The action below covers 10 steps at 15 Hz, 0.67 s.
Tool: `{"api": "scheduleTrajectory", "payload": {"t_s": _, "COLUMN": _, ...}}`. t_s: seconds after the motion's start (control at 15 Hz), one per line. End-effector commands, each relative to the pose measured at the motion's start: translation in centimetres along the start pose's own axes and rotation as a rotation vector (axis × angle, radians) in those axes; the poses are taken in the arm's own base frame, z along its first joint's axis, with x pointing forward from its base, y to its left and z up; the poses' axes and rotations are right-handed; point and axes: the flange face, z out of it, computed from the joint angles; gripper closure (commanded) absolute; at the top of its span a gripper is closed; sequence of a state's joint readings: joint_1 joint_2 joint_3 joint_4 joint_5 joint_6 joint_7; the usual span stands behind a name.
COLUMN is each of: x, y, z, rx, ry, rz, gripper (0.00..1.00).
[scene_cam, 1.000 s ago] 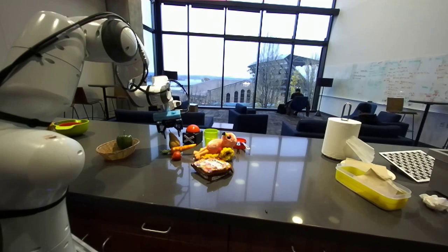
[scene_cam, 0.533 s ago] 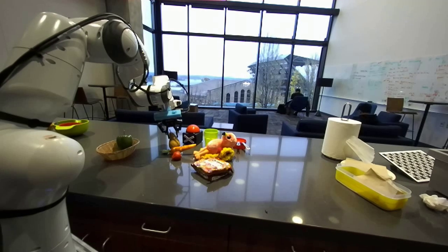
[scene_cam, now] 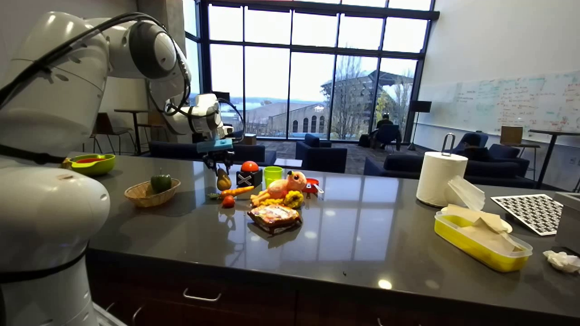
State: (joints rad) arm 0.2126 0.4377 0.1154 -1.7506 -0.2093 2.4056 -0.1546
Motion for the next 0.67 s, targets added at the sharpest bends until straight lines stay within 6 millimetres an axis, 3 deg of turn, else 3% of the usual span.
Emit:
{"api": "scheduleTrajectory", "payload": {"t_s": 0.0, "x": -1.2, "y": -1.6, "z": -2.5, "rx": 0.002, "ry": -0.029, "rz": 0.027, "gripper": 0.78}}
{"api": "scheduleTrajectory", "payload": {"t_s": 0.6, "x": -2.3, "y": -7.3, "z": -6.2, "rx": 0.045, "ry": -0.086, "rz": 0.075, "gripper": 0.78}}
